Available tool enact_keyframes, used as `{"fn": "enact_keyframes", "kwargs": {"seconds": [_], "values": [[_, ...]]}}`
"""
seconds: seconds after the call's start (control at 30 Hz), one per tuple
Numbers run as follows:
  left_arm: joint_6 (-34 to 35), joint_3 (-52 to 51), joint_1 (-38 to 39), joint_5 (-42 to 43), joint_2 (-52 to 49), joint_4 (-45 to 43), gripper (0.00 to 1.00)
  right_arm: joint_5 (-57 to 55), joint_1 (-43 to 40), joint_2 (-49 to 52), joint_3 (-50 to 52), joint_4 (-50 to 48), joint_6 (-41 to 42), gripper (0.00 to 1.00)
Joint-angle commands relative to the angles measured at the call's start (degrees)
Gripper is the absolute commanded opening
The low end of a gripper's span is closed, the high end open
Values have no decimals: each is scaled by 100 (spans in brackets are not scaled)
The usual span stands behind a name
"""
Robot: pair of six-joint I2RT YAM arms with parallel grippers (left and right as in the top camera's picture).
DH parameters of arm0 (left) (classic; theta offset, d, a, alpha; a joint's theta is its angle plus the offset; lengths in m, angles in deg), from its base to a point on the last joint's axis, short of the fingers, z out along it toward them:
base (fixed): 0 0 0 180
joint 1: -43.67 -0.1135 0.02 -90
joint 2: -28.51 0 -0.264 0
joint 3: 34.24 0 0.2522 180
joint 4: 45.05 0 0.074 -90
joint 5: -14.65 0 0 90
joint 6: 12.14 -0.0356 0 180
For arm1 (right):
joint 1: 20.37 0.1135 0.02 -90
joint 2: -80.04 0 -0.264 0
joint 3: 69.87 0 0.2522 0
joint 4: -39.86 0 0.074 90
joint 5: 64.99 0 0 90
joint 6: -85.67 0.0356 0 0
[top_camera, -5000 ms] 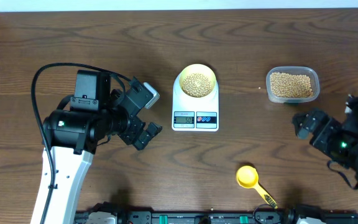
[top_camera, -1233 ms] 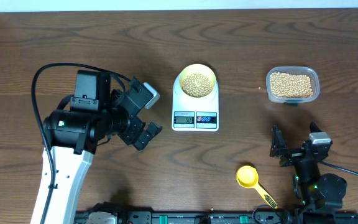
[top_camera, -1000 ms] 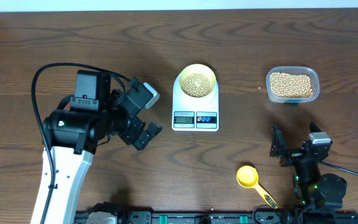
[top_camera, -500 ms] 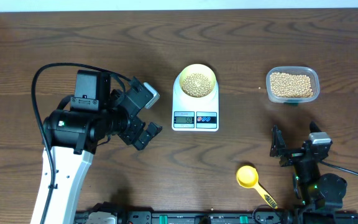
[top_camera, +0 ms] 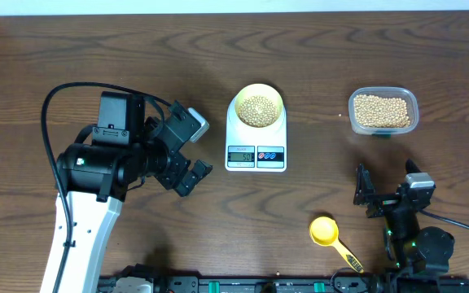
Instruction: Scoop item into bowl and weigh 50g on scale
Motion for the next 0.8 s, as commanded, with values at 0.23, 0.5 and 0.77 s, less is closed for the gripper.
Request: {"fn": "enact_keyframes", "kwargs": {"seconds": [0.23,0.5,0.77], "values": [[-37,-11,-20,-33,9,11,100,-223,33,-50,59,2,66,99],[-37,-11,-20,-33,9,11,100,-350,374,-52,59,11,-192,99],[-37,-11,-20,-33,9,11,100,-348,337,-52,59,20,-192,99]]}}
